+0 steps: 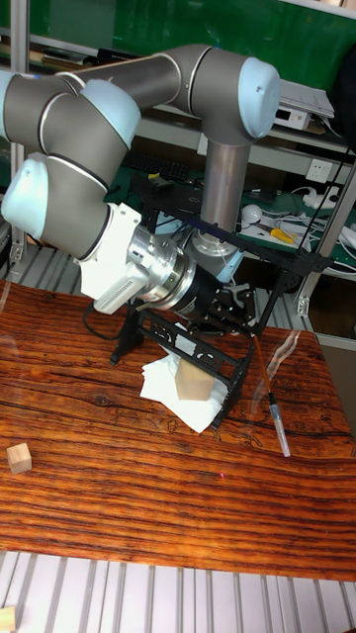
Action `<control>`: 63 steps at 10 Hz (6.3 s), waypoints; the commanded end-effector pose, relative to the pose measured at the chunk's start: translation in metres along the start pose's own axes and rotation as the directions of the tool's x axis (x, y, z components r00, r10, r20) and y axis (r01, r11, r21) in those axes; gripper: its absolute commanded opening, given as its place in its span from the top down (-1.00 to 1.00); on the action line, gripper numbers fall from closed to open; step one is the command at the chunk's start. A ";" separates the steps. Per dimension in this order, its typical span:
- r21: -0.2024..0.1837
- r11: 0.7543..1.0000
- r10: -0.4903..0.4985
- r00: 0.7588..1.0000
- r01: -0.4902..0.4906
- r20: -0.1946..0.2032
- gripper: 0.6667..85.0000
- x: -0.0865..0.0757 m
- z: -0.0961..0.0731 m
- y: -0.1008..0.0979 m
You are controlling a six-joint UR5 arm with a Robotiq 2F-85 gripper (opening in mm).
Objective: Place the brush on the pen rack
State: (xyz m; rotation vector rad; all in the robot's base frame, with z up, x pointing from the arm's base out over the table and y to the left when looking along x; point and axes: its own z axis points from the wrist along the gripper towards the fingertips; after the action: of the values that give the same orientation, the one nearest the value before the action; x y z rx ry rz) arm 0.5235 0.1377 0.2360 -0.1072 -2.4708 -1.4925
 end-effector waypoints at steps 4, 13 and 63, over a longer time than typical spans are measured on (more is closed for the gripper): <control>-0.044 0.999 0.013 1.000 -0.014 -0.024 0.99 0.012 -0.004 0.010; -0.104 0.993 0.052 0.997 -0.057 -0.053 0.99 0.022 -0.006 0.018; 0.587 0.801 -0.163 0.986 0.119 0.023 0.99 -0.041 -0.046 -0.093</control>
State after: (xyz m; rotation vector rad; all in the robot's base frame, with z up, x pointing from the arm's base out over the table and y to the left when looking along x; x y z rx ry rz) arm 0.5249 0.0569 0.1893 0.1422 -2.8736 -0.7026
